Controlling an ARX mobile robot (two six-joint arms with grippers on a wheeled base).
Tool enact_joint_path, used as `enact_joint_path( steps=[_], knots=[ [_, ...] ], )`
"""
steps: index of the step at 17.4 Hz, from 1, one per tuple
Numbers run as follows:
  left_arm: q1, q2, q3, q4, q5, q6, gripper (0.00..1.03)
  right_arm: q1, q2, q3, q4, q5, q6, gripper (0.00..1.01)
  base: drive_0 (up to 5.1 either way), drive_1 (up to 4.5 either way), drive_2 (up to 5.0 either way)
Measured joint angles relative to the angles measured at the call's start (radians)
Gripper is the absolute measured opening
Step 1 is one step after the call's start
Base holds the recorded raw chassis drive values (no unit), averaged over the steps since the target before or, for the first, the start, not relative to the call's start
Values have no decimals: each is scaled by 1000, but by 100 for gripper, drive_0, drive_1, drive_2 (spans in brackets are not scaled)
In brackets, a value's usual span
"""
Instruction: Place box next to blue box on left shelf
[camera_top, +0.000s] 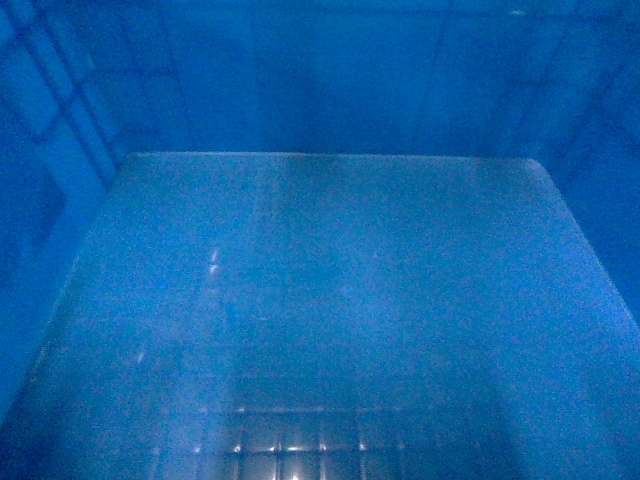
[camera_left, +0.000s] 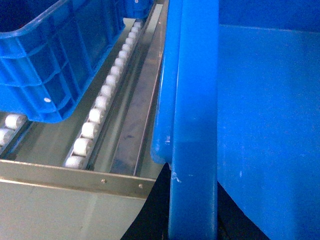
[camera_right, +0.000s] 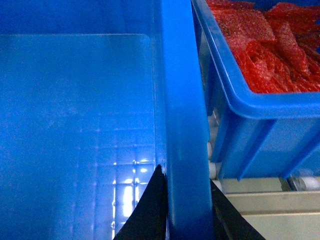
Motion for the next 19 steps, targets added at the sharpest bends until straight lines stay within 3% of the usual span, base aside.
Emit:
enact_joint_path(
  steps=[10,19],
  knots=[
    [0,3,0,1,0,0,8,0,0,0,0,0,0,10,-7,417,-431],
    [0,5,0,0,0,0,8,0,5,0,0,1,0,10,0,0,0]
  ],
)
